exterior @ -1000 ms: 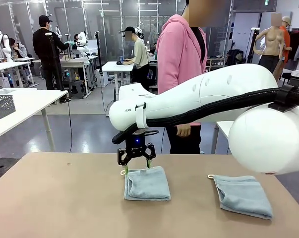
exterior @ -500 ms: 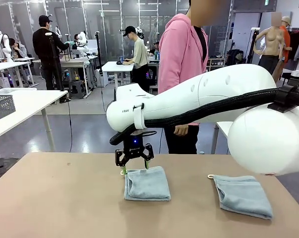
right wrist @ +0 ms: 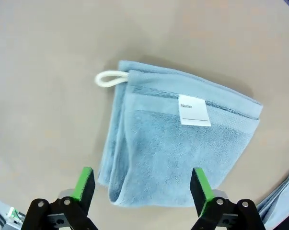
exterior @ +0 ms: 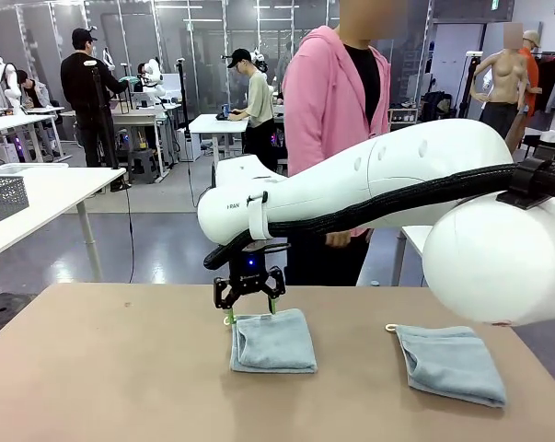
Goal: Fold the towels and place them in the basket.
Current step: Stack the folded Towel with hook on the right side of the table.
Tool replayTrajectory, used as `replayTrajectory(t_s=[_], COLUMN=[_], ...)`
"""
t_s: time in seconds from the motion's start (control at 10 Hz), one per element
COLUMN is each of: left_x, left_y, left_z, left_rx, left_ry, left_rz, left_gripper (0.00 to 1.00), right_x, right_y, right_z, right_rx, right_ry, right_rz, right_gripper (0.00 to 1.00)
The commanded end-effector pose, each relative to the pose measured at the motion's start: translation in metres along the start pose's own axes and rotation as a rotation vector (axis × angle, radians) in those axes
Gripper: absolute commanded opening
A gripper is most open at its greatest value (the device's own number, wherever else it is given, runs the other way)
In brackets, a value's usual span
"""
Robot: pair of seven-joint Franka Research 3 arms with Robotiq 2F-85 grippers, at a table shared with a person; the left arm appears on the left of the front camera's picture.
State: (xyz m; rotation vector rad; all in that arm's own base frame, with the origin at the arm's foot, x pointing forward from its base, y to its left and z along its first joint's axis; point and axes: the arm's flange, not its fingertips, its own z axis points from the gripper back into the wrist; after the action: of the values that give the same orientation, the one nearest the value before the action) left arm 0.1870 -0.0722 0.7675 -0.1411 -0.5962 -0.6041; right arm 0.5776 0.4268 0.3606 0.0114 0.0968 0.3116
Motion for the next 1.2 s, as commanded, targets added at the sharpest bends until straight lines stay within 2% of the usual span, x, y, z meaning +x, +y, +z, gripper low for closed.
replayTrajectory(t_s=[0.0, 0.2, 0.6, 0.9, 1.1], left_x=[0.001, 0.001, 0.001, 0.001, 0.001], left_y=[0.000, 0.000, 0.000, 0.000, 0.000], left_z=[-0.001, -0.001, -0.001, -0.001, -0.001], left_rx=[-0.002, -0.002, -0.002, -0.002, -0.002], left_ry=[-0.009, -0.009, -0.009, -0.009, -0.009], left_rz=[-0.005, -0.005, -0.005, -0.005, -0.005], left_gripper=[1.00, 1.00, 1.00, 1.00, 1.00], right_x=[-0.065, -0.111, -0.136, -0.131, -0.129], right_y=[-0.037, -0.099, -0.190, -0.212, -0.214], right_z=[0.031, 0.032, -0.016, -0.059, -0.075], right_rx=[0.172, 0.336, 0.641, 0.811, 0.841], right_ry=[-0.028, -0.127, -0.224, -0.285, -0.282], right_rz=[0.063, 0.035, -0.059, -0.136, -0.164], right_gripper=[1.00, 1.00, 1.00, 1.00, 1.00])
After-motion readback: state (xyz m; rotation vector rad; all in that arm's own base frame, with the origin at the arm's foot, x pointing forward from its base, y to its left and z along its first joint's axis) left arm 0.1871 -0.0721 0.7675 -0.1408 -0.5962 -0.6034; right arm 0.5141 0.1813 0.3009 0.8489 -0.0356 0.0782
